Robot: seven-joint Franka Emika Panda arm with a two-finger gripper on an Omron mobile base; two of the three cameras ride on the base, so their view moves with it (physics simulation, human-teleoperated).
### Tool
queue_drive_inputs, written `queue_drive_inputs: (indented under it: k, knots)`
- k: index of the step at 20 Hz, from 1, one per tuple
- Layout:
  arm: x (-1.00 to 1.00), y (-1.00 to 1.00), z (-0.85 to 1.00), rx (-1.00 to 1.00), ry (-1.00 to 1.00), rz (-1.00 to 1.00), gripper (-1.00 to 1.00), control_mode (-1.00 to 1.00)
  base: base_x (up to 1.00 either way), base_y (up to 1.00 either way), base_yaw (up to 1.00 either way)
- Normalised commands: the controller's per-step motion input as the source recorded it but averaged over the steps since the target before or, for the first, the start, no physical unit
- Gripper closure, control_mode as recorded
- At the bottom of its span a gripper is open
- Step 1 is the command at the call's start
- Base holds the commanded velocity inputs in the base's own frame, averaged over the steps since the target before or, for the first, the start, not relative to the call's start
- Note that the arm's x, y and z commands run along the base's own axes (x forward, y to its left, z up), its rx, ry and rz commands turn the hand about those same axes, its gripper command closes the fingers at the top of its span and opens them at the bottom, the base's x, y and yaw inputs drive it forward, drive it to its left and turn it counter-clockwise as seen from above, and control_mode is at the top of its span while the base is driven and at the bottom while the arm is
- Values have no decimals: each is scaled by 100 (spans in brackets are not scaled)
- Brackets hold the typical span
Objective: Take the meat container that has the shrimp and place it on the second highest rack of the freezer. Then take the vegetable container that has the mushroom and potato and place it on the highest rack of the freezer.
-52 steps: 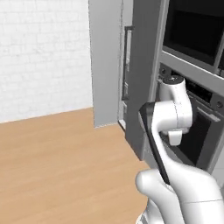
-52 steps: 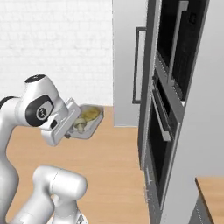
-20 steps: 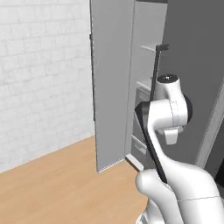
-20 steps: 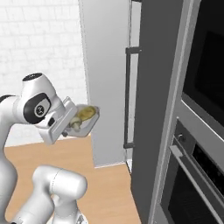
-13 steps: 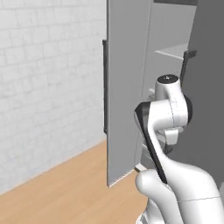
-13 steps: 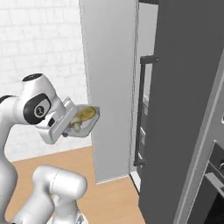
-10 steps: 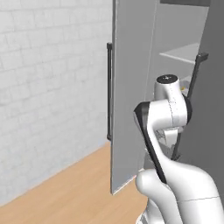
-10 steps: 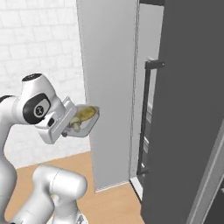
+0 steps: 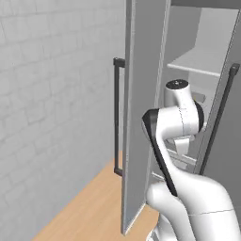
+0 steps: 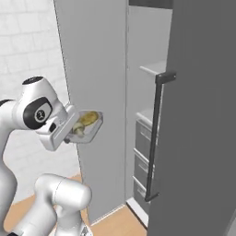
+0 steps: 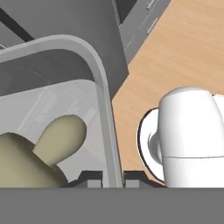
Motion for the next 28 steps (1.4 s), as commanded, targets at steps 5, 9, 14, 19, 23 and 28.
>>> queue_drive_inputs:
  k: [5, 9, 14, 19, 23, 28]
  knots:
    - [0, 0, 0, 0, 0, 0, 100, 100, 41, 8, -60]
    - [0, 0, 0, 0, 0, 0, 100, 100, 46, 15, -59]
    - [0, 0, 0, 0, 0, 0, 100, 100, 58, 42, -48]
    - [0, 0, 0, 0, 0, 0, 100, 100, 61, 49, -45]
    - [0, 0, 0, 0, 0, 0, 100, 100, 61, 25, -40]
    - [0, 0, 0, 0, 0, 0, 100, 100, 44, 2, -22]
